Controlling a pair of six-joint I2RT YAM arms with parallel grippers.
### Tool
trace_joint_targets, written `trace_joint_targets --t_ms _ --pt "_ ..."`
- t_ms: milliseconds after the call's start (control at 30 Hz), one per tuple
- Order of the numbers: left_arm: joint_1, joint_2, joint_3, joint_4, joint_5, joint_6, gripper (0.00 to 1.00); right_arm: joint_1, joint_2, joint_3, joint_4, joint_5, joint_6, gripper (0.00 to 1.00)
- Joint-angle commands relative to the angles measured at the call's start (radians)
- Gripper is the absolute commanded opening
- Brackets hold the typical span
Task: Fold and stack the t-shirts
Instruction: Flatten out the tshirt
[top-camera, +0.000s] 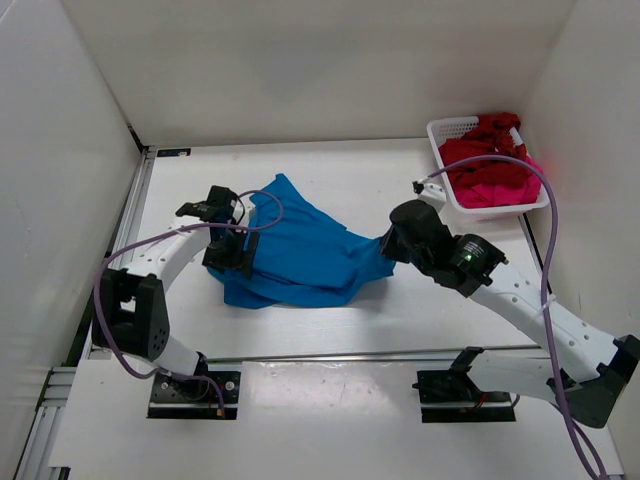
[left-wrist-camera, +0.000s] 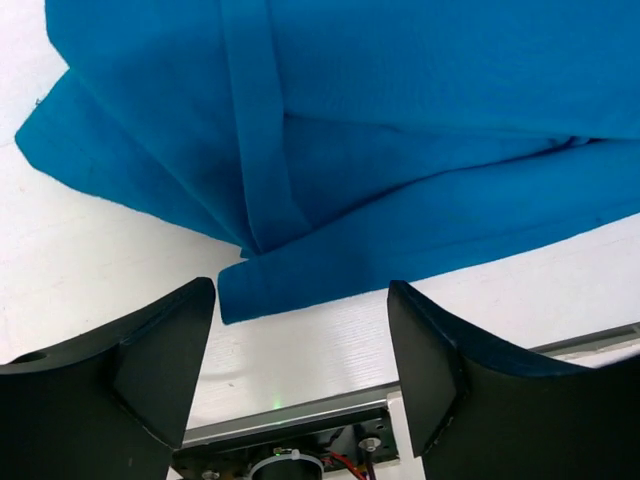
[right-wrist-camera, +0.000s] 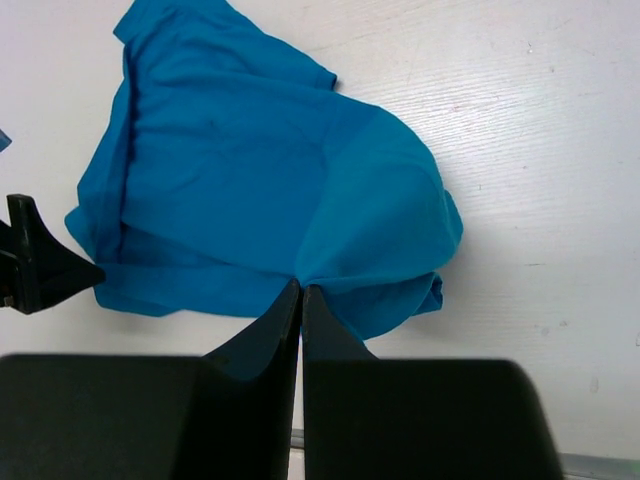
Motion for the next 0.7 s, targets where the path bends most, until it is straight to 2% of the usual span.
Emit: trace_joint_targets --t_ms 0,233,367,633,667 --pt "0.002 -0.008 0.009 0.032 -0.003 0.000 0.80 -0.003 -0.041 -0.009 0.014 0.028 0.019 0.00" --pt "-0.007 0.017 -0.037 0.062 -0.028 0.000 0.76 -0.003 -0.050 -0.018 0.014 0.048 0.019 0.00" --pt "-0.007 0.047 -0.046 0.073 -0.048 0.000 0.69 -0.003 -0.050 -0.009 0.014 0.048 0.019 0.00" --pt "-0.007 -0.009 -0.065 0.030 -0.048 0.000 0.69 -0.003 -0.059 -0.009 0.004 0.057 0.019 0.00" --pt "-0.007 -0.009 -0.065 0.016 -0.048 0.000 0.75 -0.003 -0.059 -0.009 0.004 0.057 0.019 0.00"
